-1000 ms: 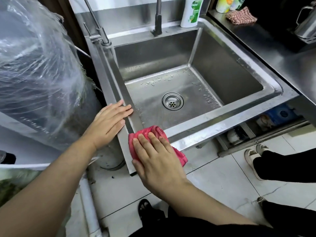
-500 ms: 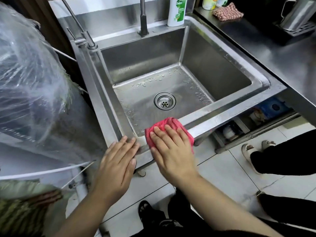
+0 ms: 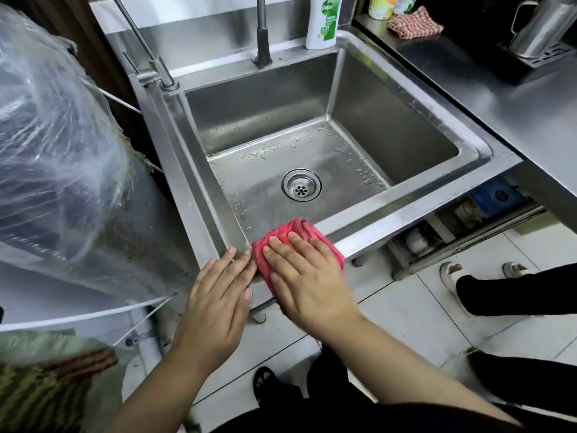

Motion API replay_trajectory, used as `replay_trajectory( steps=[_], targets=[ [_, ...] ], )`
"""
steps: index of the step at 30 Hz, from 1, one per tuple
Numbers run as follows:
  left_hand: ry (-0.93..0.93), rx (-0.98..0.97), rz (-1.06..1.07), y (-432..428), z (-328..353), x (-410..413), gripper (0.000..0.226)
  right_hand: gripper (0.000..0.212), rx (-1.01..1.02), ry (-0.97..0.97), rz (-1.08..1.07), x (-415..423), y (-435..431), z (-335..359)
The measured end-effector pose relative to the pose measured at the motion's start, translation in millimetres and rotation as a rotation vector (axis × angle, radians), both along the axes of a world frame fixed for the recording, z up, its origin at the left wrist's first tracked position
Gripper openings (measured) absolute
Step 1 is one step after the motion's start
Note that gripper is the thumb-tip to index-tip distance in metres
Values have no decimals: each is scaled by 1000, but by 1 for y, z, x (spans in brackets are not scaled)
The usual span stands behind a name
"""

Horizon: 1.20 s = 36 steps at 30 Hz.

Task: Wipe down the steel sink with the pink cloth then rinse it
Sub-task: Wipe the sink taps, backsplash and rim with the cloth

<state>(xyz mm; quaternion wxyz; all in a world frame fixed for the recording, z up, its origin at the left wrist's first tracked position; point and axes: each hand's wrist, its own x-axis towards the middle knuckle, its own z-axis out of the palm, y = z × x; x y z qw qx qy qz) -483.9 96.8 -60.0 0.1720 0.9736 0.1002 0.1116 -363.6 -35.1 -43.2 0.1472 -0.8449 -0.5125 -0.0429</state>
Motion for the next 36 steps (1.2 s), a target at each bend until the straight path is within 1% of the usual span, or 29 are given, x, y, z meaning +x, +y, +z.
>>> replay_trajectory(
  steps=[2, 3, 5, 7, 8, 9, 11, 12, 15, 16, 17, 19, 20, 22, 25, 28, 31, 33, 34, 35, 36],
  targets=[
    [2, -7, -2, -1, 1, 0, 54, 46, -22, -5, 60, 34, -15, -1],
    [5, -16, -3, -1, 2, 0, 54, 46, -35, -9, 15, 55, -25, 0],
    [9, -29, 11, -3, 3, -1, 54, 46, -62, -3, -160, 87, -42, 5],
    [21, -26, 8, -2, 2, -1, 54, 47, -92, -5, -289, 80, -41, 5],
    [26, -25, 7, -1, 1, -2, 54, 48, -98, 6, -312, 67, -33, 4],
    [33, -24, 8, -1, 2, -2, 54, 48, -86, 23, -297, 51, -23, 2],
    [56, -12, 1, -1, 2, -1, 55, 45, -27, 47, -169, 25, -12, -1],
    [62, -13, 6, -1, 4, -1, 55, 44, 1, 110, -107, 23, -12, 3],
    [21, -96, 111, -7, 19, 3, 55, 34, 167, 481, -8, 60, -36, 25],
    [-10, -112, 155, -15, 25, 8, 52, 30, 209, 523, -16, 74, -49, 31],
    [-39, -110, 184, -27, 31, 16, 49, 28, 252, 495, -49, 85, -62, 35],
    [-61, -100, 165, -56, 39, 45, 48, 26, 349, 459, -119, 101, -83, 41],
    [-38, -95, 132, -71, 39, 63, 49, 26, 391, 470, -136, 104, -91, 41],
    [39, -14, 97, -91, 33, 97, 49, 26, 452, 491, -159, 106, -103, 38],
    [130, 106, 126, -100, 24, 119, 51, 25, 498, 520, -170, 109, -113, 30],
    [139, 154, 187, -103, 21, 115, 54, 29, 472, 497, -123, 112, -114, 24],
    [136, 45, 277, -102, 18, 103, 65, 27, 465, 447, -100, 118, -111, 23],
    [167, 34, 269, -103, 19, 97, 69, 23, 466, 445, -94, 120, -105, 24],
    [168, 39, 253, -102, 20, 94, 67, 22, 467, 453, -97, 119, -101, 25],
    [172, -1, 231, -101, 22, 92, 64, 23, 465, 450, -96, 114, -95, 26],
    [130, -61, 209, -97, 24, 89, 61, 23, 466, 434, -88, 108, -88, 27]
  ],
)
